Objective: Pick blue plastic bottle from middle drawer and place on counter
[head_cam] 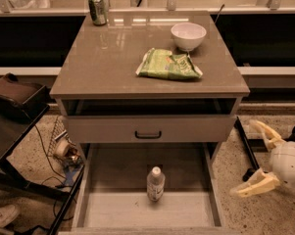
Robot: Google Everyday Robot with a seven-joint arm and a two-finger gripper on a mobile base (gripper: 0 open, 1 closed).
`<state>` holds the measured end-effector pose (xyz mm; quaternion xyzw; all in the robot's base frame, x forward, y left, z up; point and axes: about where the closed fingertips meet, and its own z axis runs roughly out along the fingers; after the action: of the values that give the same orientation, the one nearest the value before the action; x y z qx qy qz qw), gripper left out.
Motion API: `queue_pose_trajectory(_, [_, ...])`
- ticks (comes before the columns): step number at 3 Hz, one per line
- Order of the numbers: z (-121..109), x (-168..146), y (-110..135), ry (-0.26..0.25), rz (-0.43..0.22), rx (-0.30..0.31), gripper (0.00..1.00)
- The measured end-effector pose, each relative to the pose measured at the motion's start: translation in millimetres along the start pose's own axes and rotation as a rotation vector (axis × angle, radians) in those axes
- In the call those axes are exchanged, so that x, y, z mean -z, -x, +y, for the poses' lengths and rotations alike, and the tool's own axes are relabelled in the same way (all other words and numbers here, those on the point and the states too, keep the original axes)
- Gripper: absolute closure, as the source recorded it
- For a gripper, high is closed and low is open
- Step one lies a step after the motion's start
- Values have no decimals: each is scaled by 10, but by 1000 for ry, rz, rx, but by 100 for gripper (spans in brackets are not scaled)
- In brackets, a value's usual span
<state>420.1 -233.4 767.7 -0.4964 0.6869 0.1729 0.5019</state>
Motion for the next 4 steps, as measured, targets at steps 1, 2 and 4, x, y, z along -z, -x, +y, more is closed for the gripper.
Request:
queue_pose_trajectory(1, [108, -262, -125, 23, -1, -42, 0])
queue_pose_trajectory(2, [331, -815, -528, 67, -9, -122, 0])
queue_pose_trajectory(4, [679, -1856, -1021, 115, -163, -229, 0])
